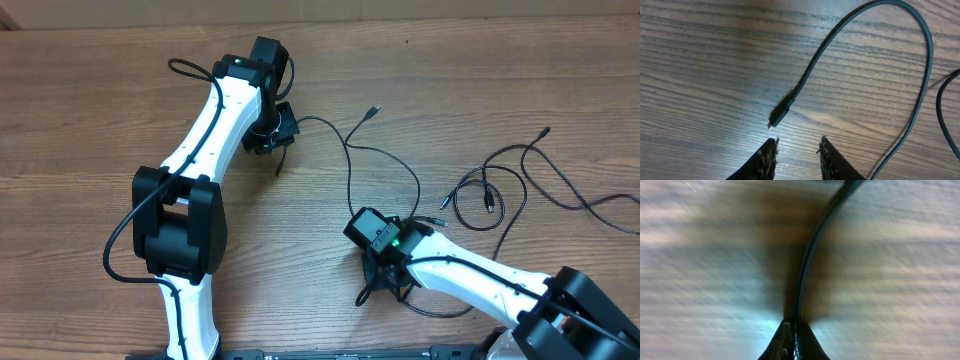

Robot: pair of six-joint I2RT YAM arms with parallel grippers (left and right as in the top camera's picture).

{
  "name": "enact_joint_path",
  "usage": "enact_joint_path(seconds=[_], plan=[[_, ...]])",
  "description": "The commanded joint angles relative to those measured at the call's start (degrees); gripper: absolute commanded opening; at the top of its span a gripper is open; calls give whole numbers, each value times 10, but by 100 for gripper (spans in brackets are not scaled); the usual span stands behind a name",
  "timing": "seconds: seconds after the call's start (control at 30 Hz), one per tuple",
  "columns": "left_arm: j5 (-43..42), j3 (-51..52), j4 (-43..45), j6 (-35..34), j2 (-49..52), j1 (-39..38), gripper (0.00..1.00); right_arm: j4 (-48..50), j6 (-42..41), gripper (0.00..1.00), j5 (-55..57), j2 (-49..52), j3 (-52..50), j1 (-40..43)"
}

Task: Untangle cables

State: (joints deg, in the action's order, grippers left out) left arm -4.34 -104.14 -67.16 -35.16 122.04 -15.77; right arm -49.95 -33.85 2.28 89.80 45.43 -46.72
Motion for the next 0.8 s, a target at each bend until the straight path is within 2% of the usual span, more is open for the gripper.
enact_joint_path(seconds=[0.0,0.2,0.33,0.53,0.63,0.67,0.73,0.77], plan=[[-2,5,-1,3,5,-4,31,-46,51,4,-23,-6,94,20],[-2,5,-3,3,5,-4,35,-120,174,4,-146,-35,266,47],[-2,5,-3,3,5,-4,35,-156,193,4,-150,-55,347,66],[-2,5,-3,3,5,-4,36,-164,187,4,-64,-87,376,134],[-2,5,-3,4,5,-4,36,-183,187,5,-85,-86,371,173],[-2,5,-3,5,5,-4,36,-185,187,15,-101,-85,366,182],[-2,5,-3,5,5,-4,36,-185,187,46,-140,-84,352,192],[-2,5,-3,5,5,-4,37,-184,187,52,-157,-82,344,192]])
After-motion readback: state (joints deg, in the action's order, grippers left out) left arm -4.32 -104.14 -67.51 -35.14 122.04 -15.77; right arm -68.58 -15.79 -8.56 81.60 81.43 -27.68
